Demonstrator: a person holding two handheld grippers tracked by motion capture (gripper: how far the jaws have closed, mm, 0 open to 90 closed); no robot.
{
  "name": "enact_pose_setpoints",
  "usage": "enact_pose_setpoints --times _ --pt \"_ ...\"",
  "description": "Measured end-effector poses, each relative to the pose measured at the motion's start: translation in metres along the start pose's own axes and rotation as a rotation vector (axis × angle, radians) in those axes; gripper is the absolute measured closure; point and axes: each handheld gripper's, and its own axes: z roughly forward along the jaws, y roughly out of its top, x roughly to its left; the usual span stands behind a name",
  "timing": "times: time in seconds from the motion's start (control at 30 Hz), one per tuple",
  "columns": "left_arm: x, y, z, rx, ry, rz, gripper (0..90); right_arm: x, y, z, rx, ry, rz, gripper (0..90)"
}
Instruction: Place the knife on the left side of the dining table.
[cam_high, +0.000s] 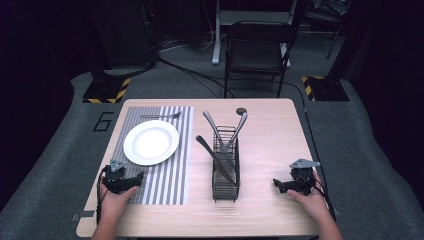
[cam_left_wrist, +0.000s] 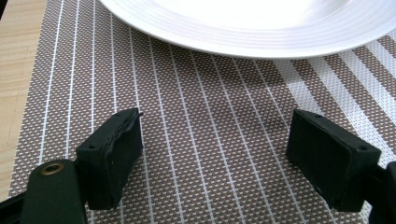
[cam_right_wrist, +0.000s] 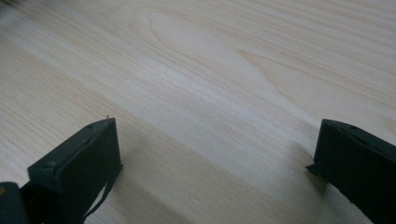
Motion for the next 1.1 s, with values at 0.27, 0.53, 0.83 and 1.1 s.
enact_pose_setpoints --times 0.27,0.53,0.83,1.1 --pt "0.0006 0.0002 -0.0003 -0.001 -0.006 -0.008 18.8 -0.0007 -0.0003 0.0001 -0.005 -0.012 -0.009 0.0" --pt "0.0009 -0.0002 -0.0001 -0.013 0.002 -0.017 20.2 -0.0008 -0.0005 0.0000 -0.005 -0.014 -0.013 0.0" --pt "0.0022 -0.0007 -0.0014 -0.017 0.007 -0.029 23.9 -0.0009 -0.0005 0.0000 -0.006 -0.014 -0.012 0.0" --pt "0.0065 -0.0007 -0.0036 -0.023 0.003 -0.054 30.7 -0.0009 -0.0005 0.0000 -0.006 -0.014 -0.012 0.0"
